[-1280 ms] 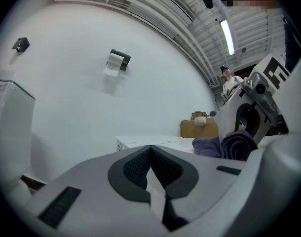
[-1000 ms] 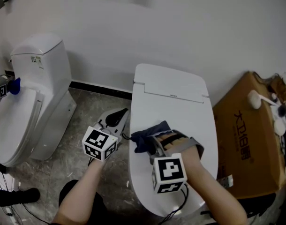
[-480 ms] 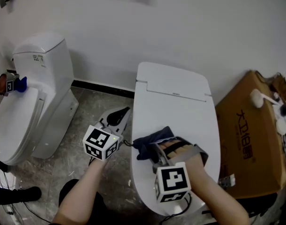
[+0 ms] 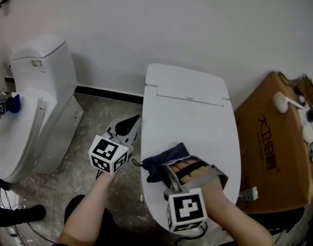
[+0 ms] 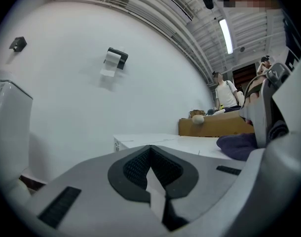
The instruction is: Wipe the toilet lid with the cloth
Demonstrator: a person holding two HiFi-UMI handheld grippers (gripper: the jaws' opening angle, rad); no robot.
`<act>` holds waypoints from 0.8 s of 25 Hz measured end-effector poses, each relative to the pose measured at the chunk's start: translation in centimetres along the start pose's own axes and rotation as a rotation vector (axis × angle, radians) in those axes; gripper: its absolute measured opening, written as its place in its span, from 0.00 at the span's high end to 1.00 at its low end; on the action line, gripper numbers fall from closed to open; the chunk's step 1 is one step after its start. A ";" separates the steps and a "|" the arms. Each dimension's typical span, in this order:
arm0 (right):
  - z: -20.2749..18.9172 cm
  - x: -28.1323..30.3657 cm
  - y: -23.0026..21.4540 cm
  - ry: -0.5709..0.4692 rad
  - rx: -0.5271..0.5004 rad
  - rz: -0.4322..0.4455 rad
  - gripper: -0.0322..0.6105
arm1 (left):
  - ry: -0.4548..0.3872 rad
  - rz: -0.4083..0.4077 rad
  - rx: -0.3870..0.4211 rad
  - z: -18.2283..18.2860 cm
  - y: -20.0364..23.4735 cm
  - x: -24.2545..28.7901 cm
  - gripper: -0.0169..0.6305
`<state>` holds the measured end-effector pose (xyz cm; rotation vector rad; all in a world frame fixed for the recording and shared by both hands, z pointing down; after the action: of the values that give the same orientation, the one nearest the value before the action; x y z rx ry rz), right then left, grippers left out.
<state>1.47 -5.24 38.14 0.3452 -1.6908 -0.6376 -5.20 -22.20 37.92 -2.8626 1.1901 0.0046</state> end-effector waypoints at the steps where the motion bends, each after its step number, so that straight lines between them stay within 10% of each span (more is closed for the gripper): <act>1: 0.1 -0.1 0.1 -0.001 0.000 -0.001 0.85 | 0.000 0.002 -0.003 0.0 0.1 0.0 0.95; 20: 1.0 -2.2 3.5 -0.018 0.018 0.008 0.85 | 0.011 -0.010 0.008 -0.2 -0.3 0.1 0.95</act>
<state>1.39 -0.98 38.30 0.3465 -1.7148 -0.6222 -4.90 -22.10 38.15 -2.8659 1.1750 -0.0161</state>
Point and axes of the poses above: the fingertips, and each gripper's own axes: x forward along the fingers, y to its left, z out of its top, the point moved 3 cm from there along -x, backward along the fingers, and after that the axes turned 4 degrees about x, right-handed, at the moved point
